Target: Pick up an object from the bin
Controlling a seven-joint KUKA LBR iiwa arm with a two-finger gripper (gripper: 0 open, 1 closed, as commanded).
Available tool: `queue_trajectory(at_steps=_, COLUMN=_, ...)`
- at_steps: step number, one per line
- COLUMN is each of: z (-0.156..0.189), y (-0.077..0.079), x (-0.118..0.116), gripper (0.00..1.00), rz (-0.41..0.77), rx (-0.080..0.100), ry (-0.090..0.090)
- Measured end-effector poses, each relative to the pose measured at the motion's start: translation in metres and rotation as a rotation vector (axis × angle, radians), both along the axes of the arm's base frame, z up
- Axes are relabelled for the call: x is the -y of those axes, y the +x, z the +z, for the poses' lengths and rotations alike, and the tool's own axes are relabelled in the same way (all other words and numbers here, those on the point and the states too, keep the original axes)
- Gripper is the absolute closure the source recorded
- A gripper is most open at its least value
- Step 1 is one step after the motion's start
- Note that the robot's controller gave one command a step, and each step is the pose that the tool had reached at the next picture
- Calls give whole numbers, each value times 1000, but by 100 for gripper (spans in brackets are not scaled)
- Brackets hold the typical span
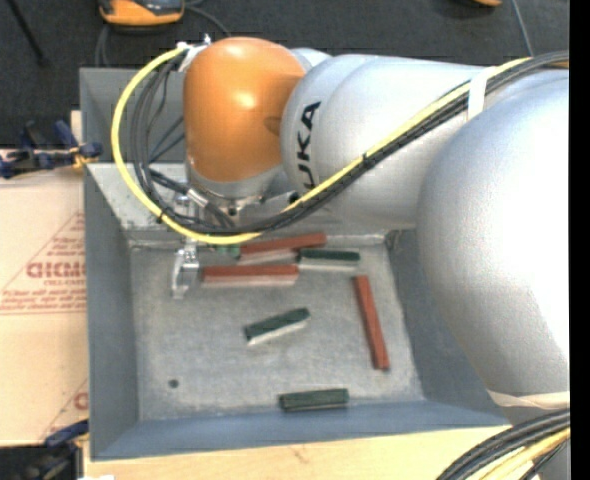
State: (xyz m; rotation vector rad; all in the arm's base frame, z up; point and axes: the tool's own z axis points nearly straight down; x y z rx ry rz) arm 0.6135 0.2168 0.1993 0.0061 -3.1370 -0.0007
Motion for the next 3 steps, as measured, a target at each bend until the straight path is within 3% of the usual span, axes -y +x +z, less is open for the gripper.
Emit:
queue_trajectory(at_steps=1, z=5, y=2, x=1, gripper=0, rz=-4, rx=8, ry=2)
queue_trajectory(at_steps=2, z=-62, y=23, x=71, gripper=0, rz=-10, rx=13, ry=3)
queue_trajectory(at_steps=3, z=-103, y=26, x=117, gripper=0, rz=66, rx=5, ry=-3)
